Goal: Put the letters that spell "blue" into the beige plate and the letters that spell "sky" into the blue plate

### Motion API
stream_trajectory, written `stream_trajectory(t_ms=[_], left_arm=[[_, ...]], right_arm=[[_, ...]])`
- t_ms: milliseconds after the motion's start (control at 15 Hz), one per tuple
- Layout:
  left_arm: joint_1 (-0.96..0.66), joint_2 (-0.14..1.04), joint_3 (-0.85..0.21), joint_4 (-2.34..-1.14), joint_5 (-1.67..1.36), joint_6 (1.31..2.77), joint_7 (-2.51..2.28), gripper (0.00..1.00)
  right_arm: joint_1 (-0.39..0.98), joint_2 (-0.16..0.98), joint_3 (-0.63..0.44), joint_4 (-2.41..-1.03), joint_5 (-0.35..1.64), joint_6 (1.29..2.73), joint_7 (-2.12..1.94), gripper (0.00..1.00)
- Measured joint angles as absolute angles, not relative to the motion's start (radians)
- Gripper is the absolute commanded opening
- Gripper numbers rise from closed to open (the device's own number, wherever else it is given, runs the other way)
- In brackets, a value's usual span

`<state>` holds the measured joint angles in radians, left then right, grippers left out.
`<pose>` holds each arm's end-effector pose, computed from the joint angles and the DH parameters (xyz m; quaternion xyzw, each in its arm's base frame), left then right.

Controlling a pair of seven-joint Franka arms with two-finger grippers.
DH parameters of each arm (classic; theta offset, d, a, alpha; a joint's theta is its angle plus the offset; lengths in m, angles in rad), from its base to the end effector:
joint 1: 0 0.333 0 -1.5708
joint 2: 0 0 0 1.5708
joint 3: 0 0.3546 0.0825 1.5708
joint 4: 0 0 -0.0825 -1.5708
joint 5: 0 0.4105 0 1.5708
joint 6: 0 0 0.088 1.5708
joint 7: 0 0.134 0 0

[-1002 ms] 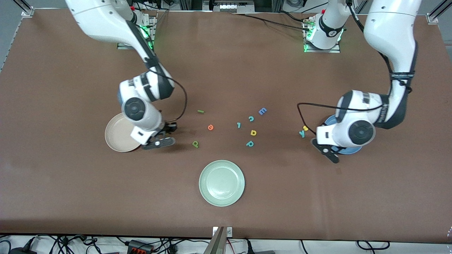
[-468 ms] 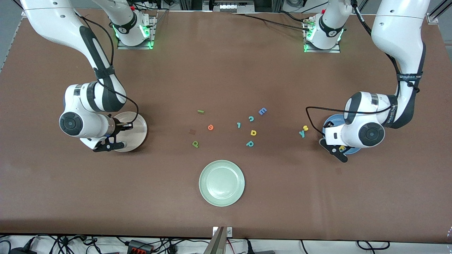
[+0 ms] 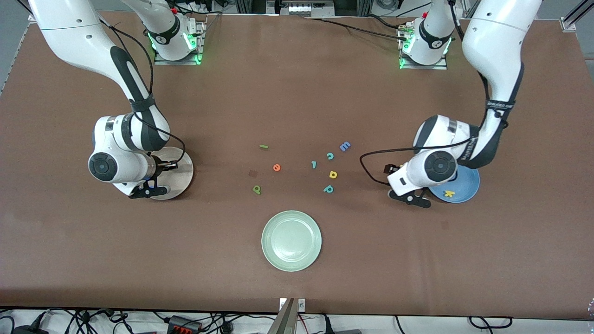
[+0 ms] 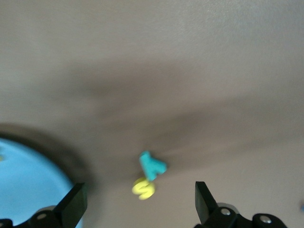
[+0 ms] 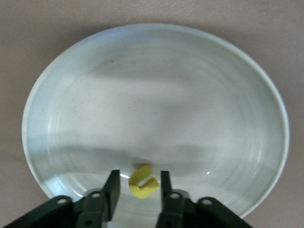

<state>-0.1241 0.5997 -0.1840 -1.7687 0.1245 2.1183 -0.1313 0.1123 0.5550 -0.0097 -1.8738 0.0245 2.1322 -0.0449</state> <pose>0.6407 -0.1876 0.1969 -0.9861 0.1166 0.1165 0.0216 0.6293 0.0666 0.1804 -0.9869 -0.0653 0.1479 0.0024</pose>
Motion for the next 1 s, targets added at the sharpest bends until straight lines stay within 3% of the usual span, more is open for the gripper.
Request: stream_trajectory(t_ms=[334, 601, 869, 1002], left_arm=[[-0.129, 0.629, -0.191, -1.820, 0.125, 2.151, -0.191, 0.97], [-0.129, 0.629, -0.191, -1.871, 0.125, 2.254, -0.192, 0.65], [-0.127, 0.620, -0.191, -1.880, 0.125, 2.268, -0.192, 0.24], [-0.127, 0.616, -0.191, -1.880, 0.125, 2.268, -0.192, 0.11]], right_arm=[[0.125, 0.490, 0.010, -1.799, 0.025, 2.090, -0.045, 1.00], [0.198, 0.465, 0.017, -1.787, 0.029, 2.082, 0.004, 1.00], [0.308, 0.472, 0.021, -1.790, 0.030, 2.108, 0.048, 1.00], [0.370, 0.484, 0.024, -1.793, 0.031, 2.132, 0.065, 1.00]])
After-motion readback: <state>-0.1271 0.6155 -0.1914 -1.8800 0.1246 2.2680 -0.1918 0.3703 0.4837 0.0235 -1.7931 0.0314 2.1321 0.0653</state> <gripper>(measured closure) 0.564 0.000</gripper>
